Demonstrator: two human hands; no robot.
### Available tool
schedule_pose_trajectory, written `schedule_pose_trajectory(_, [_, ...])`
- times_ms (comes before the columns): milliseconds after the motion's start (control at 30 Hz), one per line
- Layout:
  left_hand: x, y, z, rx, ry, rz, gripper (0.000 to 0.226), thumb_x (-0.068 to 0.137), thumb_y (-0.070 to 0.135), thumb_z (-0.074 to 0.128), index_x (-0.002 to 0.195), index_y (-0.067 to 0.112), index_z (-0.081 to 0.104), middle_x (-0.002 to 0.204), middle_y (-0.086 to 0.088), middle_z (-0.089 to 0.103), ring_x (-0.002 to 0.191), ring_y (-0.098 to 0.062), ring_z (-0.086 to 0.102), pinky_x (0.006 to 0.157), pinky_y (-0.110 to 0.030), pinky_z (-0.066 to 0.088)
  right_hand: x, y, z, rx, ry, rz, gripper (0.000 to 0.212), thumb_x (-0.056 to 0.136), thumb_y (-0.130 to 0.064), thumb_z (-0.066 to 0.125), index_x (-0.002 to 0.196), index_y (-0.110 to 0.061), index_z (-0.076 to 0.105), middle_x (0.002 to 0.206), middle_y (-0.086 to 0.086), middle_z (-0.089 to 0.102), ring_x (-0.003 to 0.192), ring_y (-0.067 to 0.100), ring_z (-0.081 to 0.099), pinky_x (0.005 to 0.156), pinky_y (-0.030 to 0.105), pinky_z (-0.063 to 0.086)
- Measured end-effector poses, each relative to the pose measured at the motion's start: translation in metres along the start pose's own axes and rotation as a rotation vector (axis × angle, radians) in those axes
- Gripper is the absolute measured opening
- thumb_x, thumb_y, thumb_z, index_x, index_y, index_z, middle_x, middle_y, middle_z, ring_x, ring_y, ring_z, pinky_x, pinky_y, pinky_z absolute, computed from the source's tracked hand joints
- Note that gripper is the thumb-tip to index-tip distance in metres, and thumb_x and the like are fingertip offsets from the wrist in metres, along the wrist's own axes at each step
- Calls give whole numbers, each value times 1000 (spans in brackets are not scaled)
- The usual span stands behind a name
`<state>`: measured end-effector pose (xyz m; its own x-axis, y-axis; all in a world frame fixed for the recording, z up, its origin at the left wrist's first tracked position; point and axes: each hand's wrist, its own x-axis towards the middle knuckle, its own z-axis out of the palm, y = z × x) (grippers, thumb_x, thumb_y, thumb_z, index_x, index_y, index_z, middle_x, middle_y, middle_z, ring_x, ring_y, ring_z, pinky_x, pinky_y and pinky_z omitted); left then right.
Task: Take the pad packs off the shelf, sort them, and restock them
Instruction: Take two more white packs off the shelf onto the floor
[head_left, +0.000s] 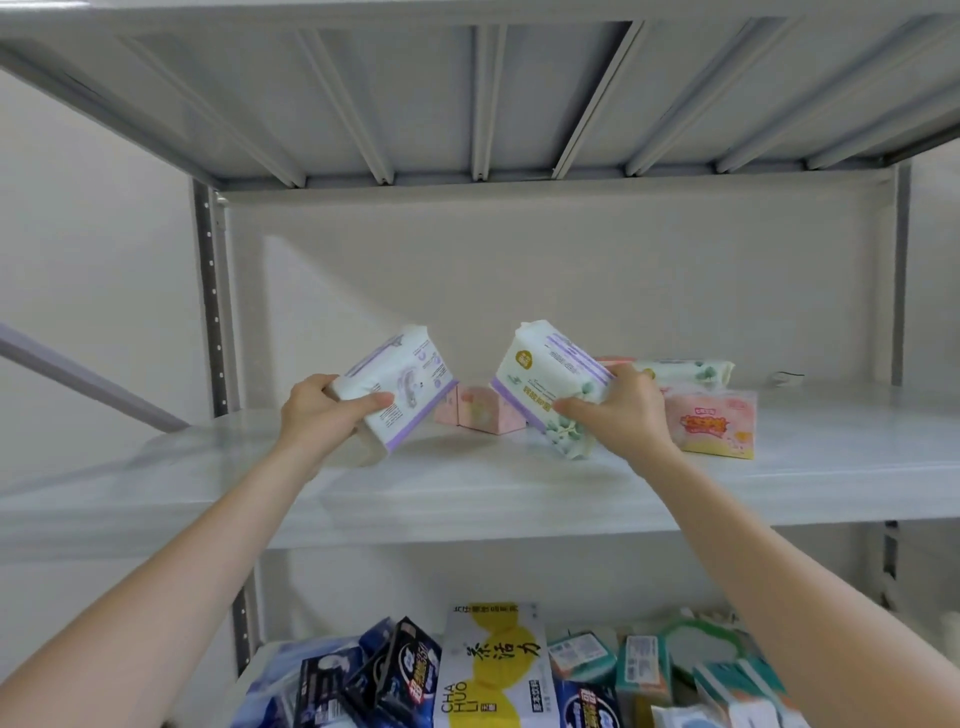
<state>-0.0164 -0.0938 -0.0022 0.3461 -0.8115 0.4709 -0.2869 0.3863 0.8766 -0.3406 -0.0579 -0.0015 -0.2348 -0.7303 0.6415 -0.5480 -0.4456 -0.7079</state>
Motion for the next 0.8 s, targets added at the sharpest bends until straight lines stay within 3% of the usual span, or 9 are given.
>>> schedule_pose_trajectory(67, [-15,5,1,-17,-8,3,72,46,37,91,108,13,62,105,-2,68,92,-21,69,85,-43,57,-14,-1,-5,51,10,13,32,66,-29,83,85,-24,58,79,-10,62,75,7,59,53,19,40])
schedule_pose_trajectory(133, [-31,10,-1,-29,5,10,78,40,41,90,108,16,60,103,0,67,91,-20,69,86,-43,57,-26,-2,-13,121,18,52,40,65,-31,83,97,-20,62,87,-7,66,81,9,61,57,22,44])
schedule_pose_trajectory(233, [-58,15,-6,-42,29,20,81,32,47,90,104,22,59,102,4,67,91,-17,69,86,-43,57,-43,-1,-31,194,50,85,36,63,-31,84,90,-27,61,82,-11,66,79,6,62,58,22,44])
schedule_pose_trajectory(333, [-86,21,-11,-11,31,40,83,34,51,90,106,23,60,105,4,68,96,-17,69,88,-45,56,-60,0,-53,227,48,89,41,62,-32,85,92,-26,58,83,-12,64,79,3,61,55,18,40])
schedule_pose_trajectory(433, [-123,30,-11,14,50,63,79,38,52,90,106,26,59,105,7,69,97,-15,68,87,-45,56,-81,0,-78,245,31,63,46,63,-31,85,100,-25,59,89,-12,66,83,4,63,59,19,46])
schedule_pose_trajectory(600, [-200,43,-3,75,99,92,69,39,54,87,99,36,57,101,13,67,92,-7,66,81,-34,56,-124,8,-119,273,-36,45,54,64,-28,85,111,-20,59,98,-12,64,88,7,65,72,33,58])
schedule_pose_trajectory(800, [-290,42,6,169,20,73,66,57,32,91,110,23,54,102,14,62,89,4,58,66,-17,45,-199,31,-166,194,-44,152,61,64,-35,85,115,-22,55,99,-13,61,84,-4,58,61,15,46])
